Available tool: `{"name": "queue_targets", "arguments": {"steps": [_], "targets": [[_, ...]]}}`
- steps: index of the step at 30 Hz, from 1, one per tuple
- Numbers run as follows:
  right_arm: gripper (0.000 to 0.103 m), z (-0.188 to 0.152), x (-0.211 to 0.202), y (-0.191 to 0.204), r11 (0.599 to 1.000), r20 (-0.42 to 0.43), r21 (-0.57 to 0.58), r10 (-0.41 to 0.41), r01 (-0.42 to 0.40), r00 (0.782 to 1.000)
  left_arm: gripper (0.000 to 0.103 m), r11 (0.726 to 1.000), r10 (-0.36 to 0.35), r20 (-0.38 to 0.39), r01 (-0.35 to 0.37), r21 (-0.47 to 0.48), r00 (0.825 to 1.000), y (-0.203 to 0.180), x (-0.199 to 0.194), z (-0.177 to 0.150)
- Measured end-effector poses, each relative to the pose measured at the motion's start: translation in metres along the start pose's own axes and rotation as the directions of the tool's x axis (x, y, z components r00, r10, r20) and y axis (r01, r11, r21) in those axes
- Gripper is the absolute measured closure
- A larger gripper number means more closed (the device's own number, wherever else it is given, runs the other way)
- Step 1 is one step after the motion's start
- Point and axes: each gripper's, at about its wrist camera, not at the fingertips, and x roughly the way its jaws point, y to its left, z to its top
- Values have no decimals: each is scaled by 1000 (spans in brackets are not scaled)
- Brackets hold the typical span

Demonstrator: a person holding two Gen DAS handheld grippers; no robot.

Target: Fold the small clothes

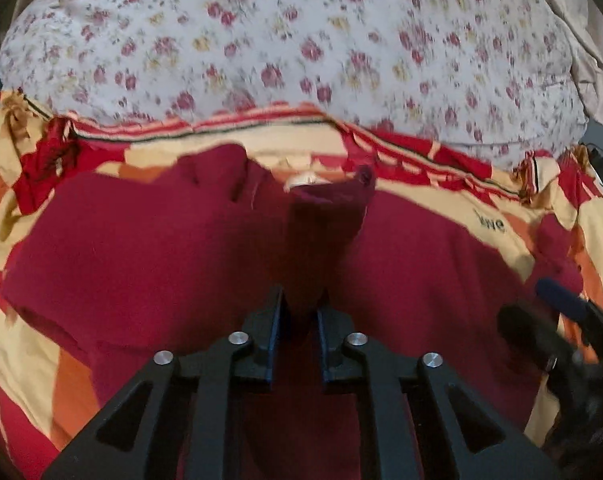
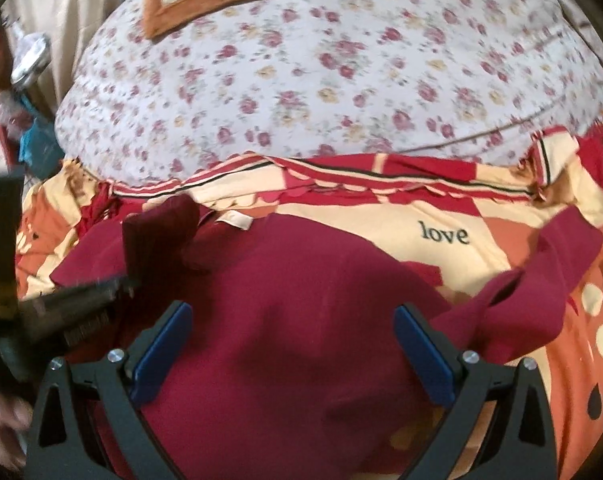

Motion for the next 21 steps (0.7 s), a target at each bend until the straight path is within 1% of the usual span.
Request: {"name": "queue_targets", "arguments": {"steps": [3,4,6,7,10,11,12,14,16,18,20,21], "targets": [[0,-1,4,-5,999,-15,29,14,-14,1000,103,998,-59,-10,59,-35,998,10,-9,-4],[0,-1,5,-5,999,-17,31,18,-17,1000,103,995,-84,-4,84,-49,996,16,-17,-5],[0,-2,6,-3,999,-18,25,31,-30,999,101,992,-112,14,112,-63,994,28,-35,-8],[0,-2,5,-2,999,-18,24,41,-40,999,99,992,-103,28,105,-63,994,35,-44,-9],[0,-3,7,3,995,-26,40,93,-92,995,97,999,-21,94,25,-45,995,50,-66,-16],[0,-3,8,4,993,-29,47,108,-107,994,96,999,-10,96,14,-38,995,54,-68,-18],[0,-2,9,5,992,-32,53,115,-113,993,96,999,-3,80,6,-39,997,58,-67,-20],[0,-2,12,8,990,-46,66,129,-126,991,96,998,4,59,0,-67,998,69,-66,-25],[0,-2,15,13,987,-68,68,150,-145,986,96,994,10,61,-3,-114,998,85,-67,-32],[1,1,18,22,986,-78,44,164,-161,983,96,987,42,59,-33,-155,997,102,-67,-39],[6,8,28,36,988,-89,-16,151,-153,984,96,980,71,64,-58,-188,995,114,-66,-45],[12,10,34,40,989,-100,-30,138,-142,985,93,976,67,66,-52,-211,996,121,-63,-49]]}}
